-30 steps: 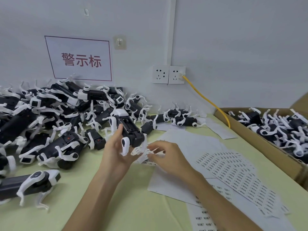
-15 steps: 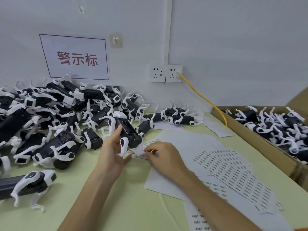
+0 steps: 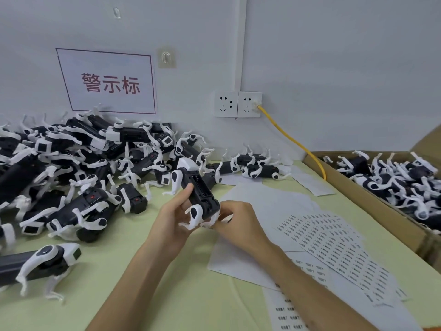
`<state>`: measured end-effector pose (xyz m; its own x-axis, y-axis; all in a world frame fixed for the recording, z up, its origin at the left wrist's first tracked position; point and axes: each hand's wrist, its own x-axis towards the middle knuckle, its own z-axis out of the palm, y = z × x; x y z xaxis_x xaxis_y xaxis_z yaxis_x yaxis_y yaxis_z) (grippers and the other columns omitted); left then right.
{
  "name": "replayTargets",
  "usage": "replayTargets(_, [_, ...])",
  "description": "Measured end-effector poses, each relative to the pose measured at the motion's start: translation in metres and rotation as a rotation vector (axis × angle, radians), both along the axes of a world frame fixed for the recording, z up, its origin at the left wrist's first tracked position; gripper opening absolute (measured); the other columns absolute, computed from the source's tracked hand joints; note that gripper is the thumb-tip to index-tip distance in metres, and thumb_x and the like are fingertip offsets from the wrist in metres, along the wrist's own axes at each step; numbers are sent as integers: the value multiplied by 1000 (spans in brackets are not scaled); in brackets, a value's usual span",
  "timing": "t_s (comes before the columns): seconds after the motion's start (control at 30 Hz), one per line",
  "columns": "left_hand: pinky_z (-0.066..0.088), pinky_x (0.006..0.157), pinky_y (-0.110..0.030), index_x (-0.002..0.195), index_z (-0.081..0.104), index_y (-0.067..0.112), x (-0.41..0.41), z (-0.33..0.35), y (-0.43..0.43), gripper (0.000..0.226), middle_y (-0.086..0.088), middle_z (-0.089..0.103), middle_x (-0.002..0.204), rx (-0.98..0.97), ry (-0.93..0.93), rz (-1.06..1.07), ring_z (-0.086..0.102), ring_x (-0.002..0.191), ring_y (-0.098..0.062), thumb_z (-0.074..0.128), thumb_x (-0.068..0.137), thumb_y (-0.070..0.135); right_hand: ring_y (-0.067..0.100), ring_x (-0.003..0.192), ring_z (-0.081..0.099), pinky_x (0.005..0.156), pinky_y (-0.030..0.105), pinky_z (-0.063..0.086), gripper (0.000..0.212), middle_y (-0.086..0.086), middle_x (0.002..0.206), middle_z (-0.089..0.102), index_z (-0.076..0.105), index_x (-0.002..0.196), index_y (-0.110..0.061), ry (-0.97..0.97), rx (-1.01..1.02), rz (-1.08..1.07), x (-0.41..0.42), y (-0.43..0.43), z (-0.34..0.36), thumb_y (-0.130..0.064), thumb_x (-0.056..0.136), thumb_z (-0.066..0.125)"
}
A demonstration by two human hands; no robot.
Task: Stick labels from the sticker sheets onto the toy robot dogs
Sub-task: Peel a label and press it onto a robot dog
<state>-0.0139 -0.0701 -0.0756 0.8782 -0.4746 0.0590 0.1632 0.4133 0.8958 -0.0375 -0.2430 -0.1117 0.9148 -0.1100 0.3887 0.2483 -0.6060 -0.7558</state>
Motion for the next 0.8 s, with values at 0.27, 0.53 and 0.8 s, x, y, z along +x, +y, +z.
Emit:
replayTargets(0.27, [59, 78, -32, 141, 49, 1, 1, -3, -2, 64, -11, 72, 81, 43, -30, -19, 72, 84, -29, 68, 93, 39, 20, 68, 65, 65, 35, 52, 38, -1, 65, 69, 69, 65, -14, -27, 2, -21, 4, -2, -1, -52, 64, 66])
replayTargets(0.53, [48, 93, -41, 81, 80, 31, -1, -1, -2, 22, -7, 69, 80, 104, -14, -18, 66, 81, -20, 69, 87, 49, 3, 45, 44, 51, 21, 36, 8, -16, 48, 60, 72, 57, -41, 83, 38, -9, -1, 0, 5, -45, 63, 68])
replayTargets(0.8, [47, 99, -49, 117, 72, 44, -3, 1, -4, 39, -18, 62, 108, 43, 46, -1, 60, 96, -32, 77, 78, 51, 7, 58, 54, 66, 26, 47, 11, 1, 66, 74, 82, 74, -15, 182, 132, 16, -3, -2, 10, -9, 81, 75])
